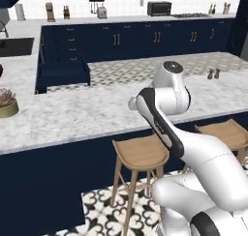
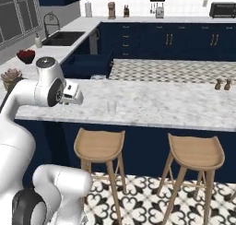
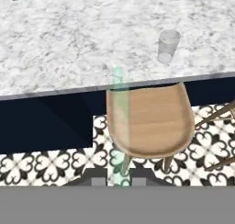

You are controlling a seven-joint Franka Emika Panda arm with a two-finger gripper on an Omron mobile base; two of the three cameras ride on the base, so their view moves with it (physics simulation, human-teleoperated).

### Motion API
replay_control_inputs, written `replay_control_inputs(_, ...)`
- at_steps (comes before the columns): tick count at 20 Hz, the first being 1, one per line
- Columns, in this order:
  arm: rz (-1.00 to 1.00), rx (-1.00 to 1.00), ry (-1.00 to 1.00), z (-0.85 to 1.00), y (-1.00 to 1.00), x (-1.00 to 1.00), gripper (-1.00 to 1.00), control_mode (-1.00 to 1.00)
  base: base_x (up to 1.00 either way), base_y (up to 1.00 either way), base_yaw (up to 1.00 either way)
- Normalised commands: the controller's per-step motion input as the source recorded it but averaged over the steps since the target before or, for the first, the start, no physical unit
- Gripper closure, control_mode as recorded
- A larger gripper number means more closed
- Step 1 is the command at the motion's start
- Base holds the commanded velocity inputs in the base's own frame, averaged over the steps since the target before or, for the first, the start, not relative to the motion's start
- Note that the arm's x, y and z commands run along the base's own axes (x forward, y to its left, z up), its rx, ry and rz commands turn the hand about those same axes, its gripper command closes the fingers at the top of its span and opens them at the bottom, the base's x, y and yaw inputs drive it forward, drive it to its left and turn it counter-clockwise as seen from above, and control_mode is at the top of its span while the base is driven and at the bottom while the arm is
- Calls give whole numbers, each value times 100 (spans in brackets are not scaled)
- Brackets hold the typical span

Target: Take a straw from the drawer in front and place it inside the glass cup on the dining counter.

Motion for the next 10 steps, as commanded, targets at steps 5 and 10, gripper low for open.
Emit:
replay_control_inputs(5,0,0,0,0,0,0,100,100,100,6,-29)
replay_control_inputs(10,0,0,0,0,0,0,100,100,86,1,-24)
